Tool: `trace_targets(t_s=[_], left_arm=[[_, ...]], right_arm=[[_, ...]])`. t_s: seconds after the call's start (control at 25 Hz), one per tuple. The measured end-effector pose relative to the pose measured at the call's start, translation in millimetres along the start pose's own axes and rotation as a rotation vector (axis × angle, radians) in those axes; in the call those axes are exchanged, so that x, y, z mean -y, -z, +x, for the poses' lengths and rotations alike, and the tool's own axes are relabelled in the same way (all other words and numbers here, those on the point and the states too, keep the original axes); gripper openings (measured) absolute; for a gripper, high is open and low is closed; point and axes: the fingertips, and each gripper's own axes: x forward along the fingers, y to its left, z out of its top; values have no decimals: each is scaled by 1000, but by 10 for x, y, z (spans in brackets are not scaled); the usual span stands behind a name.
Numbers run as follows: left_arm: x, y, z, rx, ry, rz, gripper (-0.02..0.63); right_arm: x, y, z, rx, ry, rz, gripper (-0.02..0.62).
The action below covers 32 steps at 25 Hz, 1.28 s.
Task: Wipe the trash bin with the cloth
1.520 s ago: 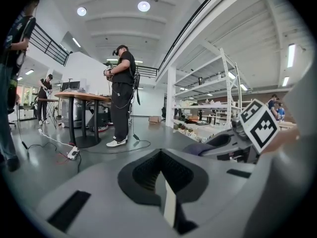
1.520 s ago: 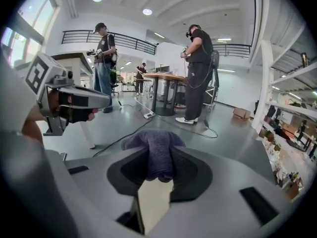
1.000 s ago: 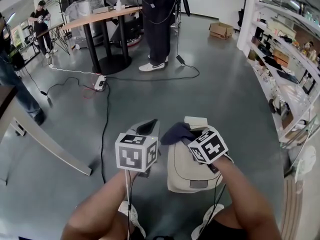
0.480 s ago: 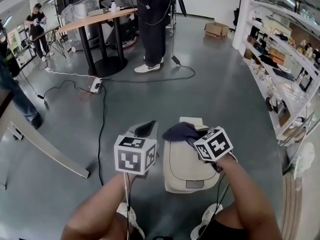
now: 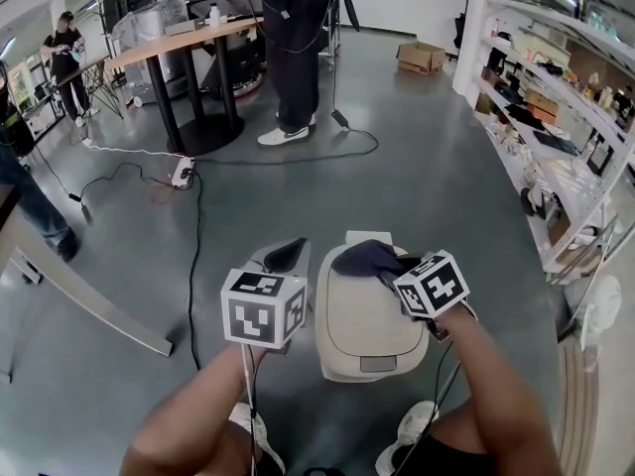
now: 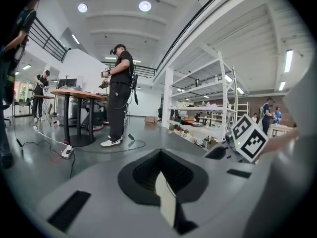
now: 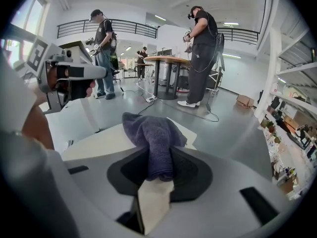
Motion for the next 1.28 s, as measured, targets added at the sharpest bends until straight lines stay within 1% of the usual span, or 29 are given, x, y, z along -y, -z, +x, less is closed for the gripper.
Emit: trace_targets(t_s=[0.16, 0.4, 0.68, 0.96, 1.08, 1.16, 1.28], left_arm=[[46, 43, 31, -3, -1, 8, -2], [47, 37, 36, -7, 0, 22, -3], [92, 8, 42, 1, 4, 8, -2], [105, 21, 57, -5, 9, 14, -3], [115, 37, 44, -10, 10, 17, -3], [113, 33, 36, -10, 9, 18, -3], [76, 22, 19, -5, 4, 12, -2]], right_arm=[[114, 120, -42, -6, 16, 20, 97], [222, 192, -117, -7, 43, 37, 97], [333, 302, -188, -1, 67, 87, 97], [441, 402, -209, -15, 97, 116, 97], [443, 375, -233, 10, 94, 138, 97], [399, 280, -279, 45, 84, 141, 97], [180, 33, -366, 114, 34, 127, 97]])
